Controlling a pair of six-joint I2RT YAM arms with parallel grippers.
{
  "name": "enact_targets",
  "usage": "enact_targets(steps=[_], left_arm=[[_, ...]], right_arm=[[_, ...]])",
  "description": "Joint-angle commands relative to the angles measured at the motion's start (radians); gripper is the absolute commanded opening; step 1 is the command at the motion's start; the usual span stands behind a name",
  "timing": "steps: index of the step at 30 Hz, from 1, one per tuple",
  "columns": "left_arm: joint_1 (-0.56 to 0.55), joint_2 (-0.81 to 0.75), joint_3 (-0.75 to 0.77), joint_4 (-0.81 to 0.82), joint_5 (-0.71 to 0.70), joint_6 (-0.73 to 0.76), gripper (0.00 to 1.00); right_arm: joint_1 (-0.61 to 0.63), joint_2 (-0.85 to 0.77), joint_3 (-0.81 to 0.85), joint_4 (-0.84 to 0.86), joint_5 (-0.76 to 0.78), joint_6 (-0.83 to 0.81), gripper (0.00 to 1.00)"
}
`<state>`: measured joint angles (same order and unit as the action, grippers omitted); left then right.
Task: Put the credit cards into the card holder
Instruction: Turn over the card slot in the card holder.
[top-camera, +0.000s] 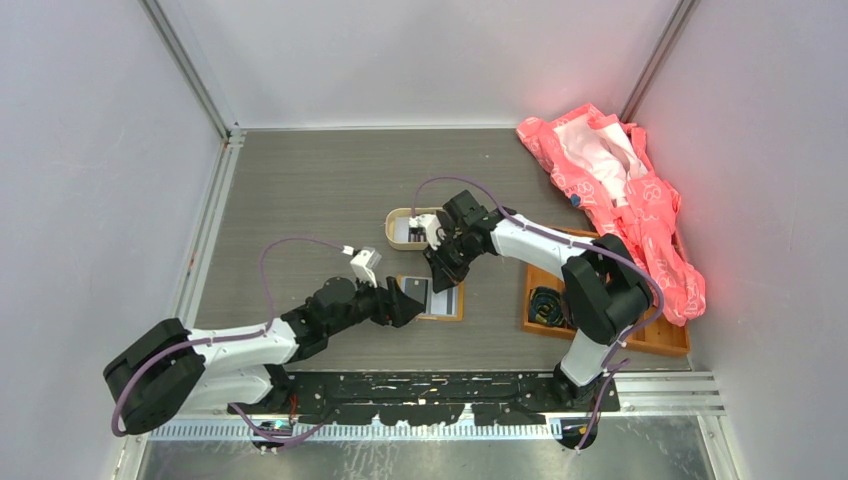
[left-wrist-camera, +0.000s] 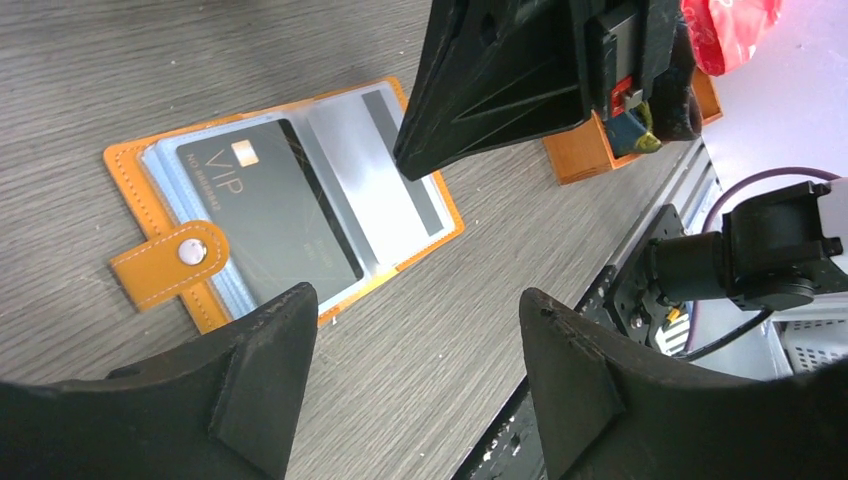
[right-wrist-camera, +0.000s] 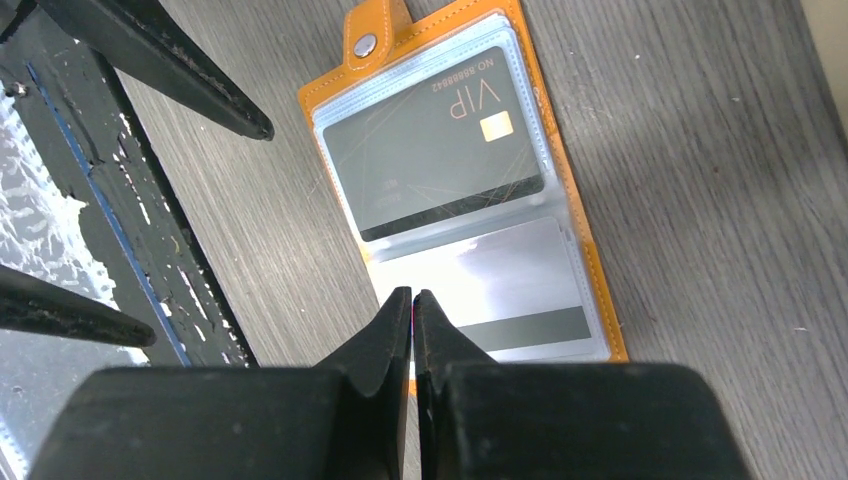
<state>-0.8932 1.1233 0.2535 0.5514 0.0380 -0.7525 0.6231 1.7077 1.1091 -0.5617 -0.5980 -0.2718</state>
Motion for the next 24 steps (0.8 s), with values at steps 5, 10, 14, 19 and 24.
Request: enact_targets(steps=[5, 10, 14, 19, 24], left_arm=[[0.075, 0.053, 0.058, 0.096, 0.104, 0.028, 0.74], [0.112, 0.100, 0.079, 0.130, 0.175, 0.041, 0.75], [0.193, 0.156, 0.117, 0.136, 0.283, 0.010, 0.75], [0.290, 0.258, 0.130, 0.274, 0.434, -0.127, 0.73], [0.305, 0.367, 0.205, 0.196, 0.462, -0.140, 0.68]], right_arm=[[-0.006, -0.043, 0.041, -0.007, -0.022, -0.009, 0.10], [-0.011, -0.038, 0.045, -0.010, -0.017, -0.005, 0.10], [-0.014, -0.026, 0.048, -0.009, -0.013, 0.002, 0.10], [-0.023, 0.009, 0.049, 0.012, -0.005, 0.049, 0.11], [-0.022, 0.056, 0.061, 0.031, 0.023, 0.111, 0.10]])
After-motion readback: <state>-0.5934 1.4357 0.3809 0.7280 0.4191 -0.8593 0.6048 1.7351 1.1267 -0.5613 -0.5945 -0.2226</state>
